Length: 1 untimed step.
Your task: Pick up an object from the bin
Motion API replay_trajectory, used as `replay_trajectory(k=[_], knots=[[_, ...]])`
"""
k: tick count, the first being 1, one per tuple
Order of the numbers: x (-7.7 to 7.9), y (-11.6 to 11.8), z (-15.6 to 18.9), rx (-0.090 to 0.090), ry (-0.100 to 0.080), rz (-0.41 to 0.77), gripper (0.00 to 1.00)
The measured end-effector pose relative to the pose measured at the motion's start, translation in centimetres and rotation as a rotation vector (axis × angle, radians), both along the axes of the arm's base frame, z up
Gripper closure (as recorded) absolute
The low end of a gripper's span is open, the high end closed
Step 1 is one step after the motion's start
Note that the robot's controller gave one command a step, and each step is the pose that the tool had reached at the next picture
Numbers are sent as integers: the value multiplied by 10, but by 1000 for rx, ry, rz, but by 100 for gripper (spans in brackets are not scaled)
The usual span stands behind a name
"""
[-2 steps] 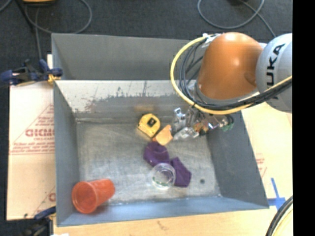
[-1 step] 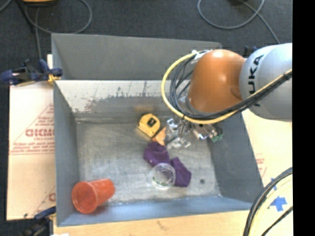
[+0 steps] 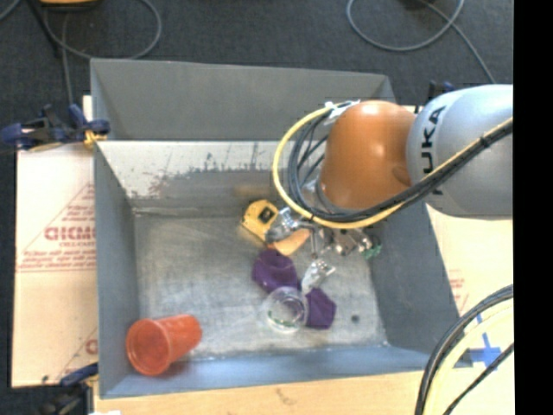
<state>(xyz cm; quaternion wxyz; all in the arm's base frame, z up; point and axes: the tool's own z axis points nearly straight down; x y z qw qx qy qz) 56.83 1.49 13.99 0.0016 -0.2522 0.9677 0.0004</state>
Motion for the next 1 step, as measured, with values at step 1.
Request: replay_trajectory(k=[1], knots=[[0,0,0,0,0,0,0]])
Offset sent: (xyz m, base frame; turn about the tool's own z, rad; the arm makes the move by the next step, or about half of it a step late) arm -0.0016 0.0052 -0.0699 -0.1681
